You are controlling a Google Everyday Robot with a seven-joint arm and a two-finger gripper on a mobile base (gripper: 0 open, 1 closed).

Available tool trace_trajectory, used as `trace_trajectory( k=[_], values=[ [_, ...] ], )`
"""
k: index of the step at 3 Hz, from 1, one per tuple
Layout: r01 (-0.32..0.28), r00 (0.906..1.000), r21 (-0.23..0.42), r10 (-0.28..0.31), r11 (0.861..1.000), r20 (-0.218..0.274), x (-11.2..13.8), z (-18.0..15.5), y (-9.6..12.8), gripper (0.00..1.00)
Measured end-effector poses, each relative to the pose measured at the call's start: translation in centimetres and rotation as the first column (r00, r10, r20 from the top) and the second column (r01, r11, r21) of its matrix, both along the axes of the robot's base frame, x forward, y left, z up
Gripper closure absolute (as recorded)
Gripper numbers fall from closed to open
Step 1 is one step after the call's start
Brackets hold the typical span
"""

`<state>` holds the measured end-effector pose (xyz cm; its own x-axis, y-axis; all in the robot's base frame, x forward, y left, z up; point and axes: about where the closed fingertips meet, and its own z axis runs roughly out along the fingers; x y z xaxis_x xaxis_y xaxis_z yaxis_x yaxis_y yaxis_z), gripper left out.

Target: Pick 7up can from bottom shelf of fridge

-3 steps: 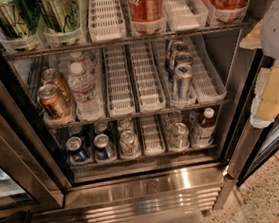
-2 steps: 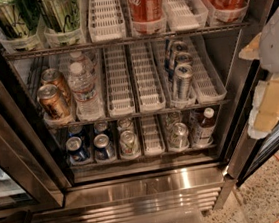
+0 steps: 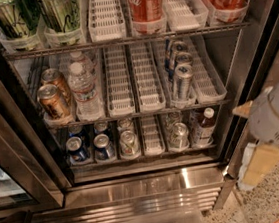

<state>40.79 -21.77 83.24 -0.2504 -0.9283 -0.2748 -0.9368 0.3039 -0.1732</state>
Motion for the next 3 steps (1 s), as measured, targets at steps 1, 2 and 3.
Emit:
trace_trajectory(
  k=[1, 2, 3],
  values=[
    [-0.036, 0.9992, 0.026, 0.036, 0.999, 0.019, -1.3, -6.2, 0.3, 0.0],
    [-0.066, 0.996, 0.039, 0.063, 0.997, 0.063, -1.3, -10.1, 1.4, 0.0],
    [-0.066, 0.996, 0.039, 0.063, 0.997, 0.063, -1.3, -10.1, 1.4, 0.0]
  ],
)
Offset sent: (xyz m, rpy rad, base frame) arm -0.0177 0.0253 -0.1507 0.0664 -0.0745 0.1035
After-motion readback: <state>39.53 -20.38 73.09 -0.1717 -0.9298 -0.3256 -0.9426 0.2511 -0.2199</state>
